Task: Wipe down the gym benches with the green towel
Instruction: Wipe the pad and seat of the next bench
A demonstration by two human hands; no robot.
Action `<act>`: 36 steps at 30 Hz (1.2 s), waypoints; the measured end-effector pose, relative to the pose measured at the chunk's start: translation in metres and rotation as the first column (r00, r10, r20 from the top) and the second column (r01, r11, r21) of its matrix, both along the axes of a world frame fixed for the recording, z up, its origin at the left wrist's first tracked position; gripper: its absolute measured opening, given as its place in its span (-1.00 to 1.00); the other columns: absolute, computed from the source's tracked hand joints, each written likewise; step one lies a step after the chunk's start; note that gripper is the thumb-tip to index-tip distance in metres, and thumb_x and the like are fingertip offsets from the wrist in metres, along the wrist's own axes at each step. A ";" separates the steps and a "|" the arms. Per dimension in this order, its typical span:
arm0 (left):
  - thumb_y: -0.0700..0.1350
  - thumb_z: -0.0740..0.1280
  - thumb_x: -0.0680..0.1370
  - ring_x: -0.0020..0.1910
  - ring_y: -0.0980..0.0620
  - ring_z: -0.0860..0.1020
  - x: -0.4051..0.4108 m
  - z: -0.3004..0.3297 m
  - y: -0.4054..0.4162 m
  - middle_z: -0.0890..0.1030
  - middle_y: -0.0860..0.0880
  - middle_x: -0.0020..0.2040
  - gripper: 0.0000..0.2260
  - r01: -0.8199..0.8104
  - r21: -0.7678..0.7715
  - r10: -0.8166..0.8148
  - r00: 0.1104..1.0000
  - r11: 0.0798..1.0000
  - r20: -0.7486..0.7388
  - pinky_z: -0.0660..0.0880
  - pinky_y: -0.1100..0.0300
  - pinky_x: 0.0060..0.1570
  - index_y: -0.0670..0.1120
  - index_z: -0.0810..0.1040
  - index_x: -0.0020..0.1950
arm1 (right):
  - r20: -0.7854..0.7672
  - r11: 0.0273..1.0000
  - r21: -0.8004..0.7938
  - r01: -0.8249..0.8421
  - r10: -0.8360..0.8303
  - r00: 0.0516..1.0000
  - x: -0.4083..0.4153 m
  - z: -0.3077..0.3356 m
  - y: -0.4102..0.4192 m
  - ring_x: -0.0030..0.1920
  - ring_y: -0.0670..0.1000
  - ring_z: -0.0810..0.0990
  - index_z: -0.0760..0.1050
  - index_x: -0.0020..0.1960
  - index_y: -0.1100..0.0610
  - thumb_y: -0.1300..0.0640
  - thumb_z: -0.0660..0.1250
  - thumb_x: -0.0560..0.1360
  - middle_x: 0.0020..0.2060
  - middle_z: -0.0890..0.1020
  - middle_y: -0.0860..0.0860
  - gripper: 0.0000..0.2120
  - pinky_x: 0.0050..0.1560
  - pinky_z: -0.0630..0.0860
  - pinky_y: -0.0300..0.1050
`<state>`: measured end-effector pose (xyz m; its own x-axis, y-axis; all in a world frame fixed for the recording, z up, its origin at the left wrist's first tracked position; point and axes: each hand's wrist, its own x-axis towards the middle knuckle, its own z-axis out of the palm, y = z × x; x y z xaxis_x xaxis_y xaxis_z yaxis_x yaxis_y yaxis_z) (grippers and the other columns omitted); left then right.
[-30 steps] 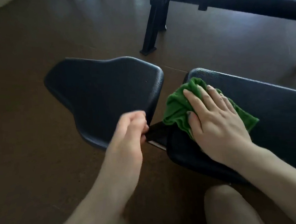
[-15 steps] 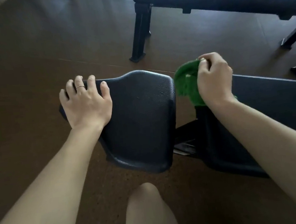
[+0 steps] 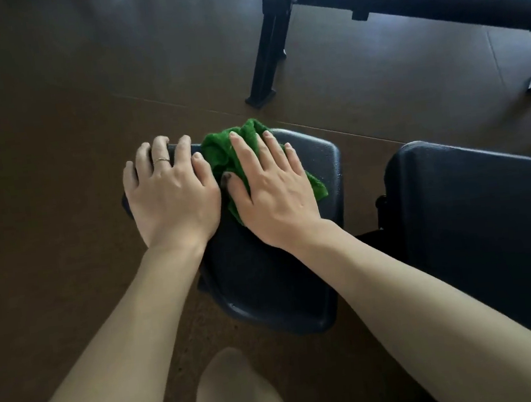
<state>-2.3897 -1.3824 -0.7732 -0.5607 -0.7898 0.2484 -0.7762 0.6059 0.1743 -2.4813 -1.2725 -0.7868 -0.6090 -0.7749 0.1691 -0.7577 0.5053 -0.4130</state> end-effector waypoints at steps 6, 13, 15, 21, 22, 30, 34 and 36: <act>0.08 -0.05 0.68 0.57 -0.12 0.26 -0.002 0.000 -0.002 0.41 -0.09 0.55 -0.50 -0.004 -0.029 0.002 0.998 1.000 -0.055 0.14 -0.12 0.54 0.03 0.45 0.53 | 0.023 0.999 0.031 0.024 -0.025 0.999 -0.072 0.007 -0.027 0.52 0.09 0.37 0.40 0.43 0.06 -0.13 0.06 0.72 0.42 0.54 0.03 -0.59 0.54 0.17 0.04; 0.11 -0.07 0.68 0.55 -0.13 0.29 -0.005 -0.002 0.000 0.45 -0.09 0.51 -0.49 -0.025 -0.045 0.022 0.997 0.999 -0.072 0.18 -0.15 0.52 0.02 0.49 0.48 | 0.239 0.906 0.009 0.423 -0.413 0.879 -0.074 -0.011 0.023 0.46 0.20 0.37 0.34 0.44 0.18 -0.06 0.06 0.73 0.41 0.49 0.18 -0.59 0.47 0.23 0.06; 0.11 -0.07 0.69 0.56 -0.14 0.28 -0.005 -0.003 0.000 0.44 -0.10 0.52 -0.50 -0.029 -0.049 0.026 0.997 0.998 -0.066 0.18 -0.17 0.52 0.01 0.48 0.48 | 0.366 0.862 -0.018 0.506 -0.465 0.806 -0.043 -0.011 0.035 0.62 0.21 0.15 0.13 0.62 0.20 -0.04 0.07 0.73 0.59 0.26 0.24 -0.45 0.61 0.09 0.08; 0.11 -0.04 0.71 0.55 -0.17 0.29 -0.006 -0.004 0.002 0.44 -0.12 0.52 -0.53 -0.039 -0.063 0.035 0.997 0.997 -0.068 0.17 -0.18 0.51 -0.01 0.48 0.47 | 0.511 0.855 0.076 0.512 -0.474 0.717 0.050 0.001 0.079 0.67 0.16 -0.05 -0.17 0.70 0.05 -0.07 0.01 0.73 0.67 -0.02 0.20 -0.37 0.65 0.01 0.10; 0.10 -0.03 0.71 0.55 -0.17 0.29 -0.006 -0.004 0.002 0.44 -0.12 0.52 -0.53 -0.041 -0.063 0.037 0.997 0.997 -0.068 0.17 -0.18 0.51 -0.01 0.48 0.47 | 0.492 0.858 0.086 0.507 -0.479 0.727 0.045 0.002 0.077 0.66 0.16 -0.04 -0.16 0.70 -0.02 -0.09 0.00 0.73 0.67 -0.01 0.20 -0.38 0.64 0.06 0.14; 0.10 -0.03 0.71 0.54 -0.16 0.31 -0.008 -0.004 0.002 0.47 -0.10 0.50 -0.54 -0.054 -0.075 0.047 0.995 0.996 -0.091 0.19 -0.17 0.51 0.00 0.51 0.45 | 0.513 0.823 0.163 0.544 -0.541 0.666 -0.068 0.004 0.022 0.54 0.28 0.28 -0.09 0.69 -0.17 -0.13 -0.08 0.73 0.64 0.11 0.22 -0.46 0.46 0.29 0.21; 0.11 -0.04 0.71 0.55 -0.15 0.31 -0.007 -0.005 0.001 0.46 -0.10 0.50 -0.53 -0.054 -0.081 0.047 0.995 0.995 -0.086 0.19 -0.17 0.51 0.01 0.51 0.45 | 0.542 0.832 0.087 0.548 -0.501 0.674 -0.031 -0.001 0.045 0.53 0.27 0.28 -0.08 0.69 -0.14 -0.09 0.00 0.73 0.60 0.17 0.22 -0.44 0.45 0.28 0.17; 0.11 -0.04 0.71 0.54 -0.15 0.31 -0.007 -0.005 0.002 0.46 -0.10 0.50 -0.53 -0.058 -0.082 0.050 0.994 0.995 -0.093 0.18 -0.17 0.51 0.01 0.51 0.45 | 0.569 0.837 0.067 0.544 -0.480 0.668 0.017 0.000 0.069 0.52 0.24 0.29 -0.13 0.70 -0.13 -0.08 0.02 0.73 0.58 0.18 0.19 -0.41 0.44 0.29 0.13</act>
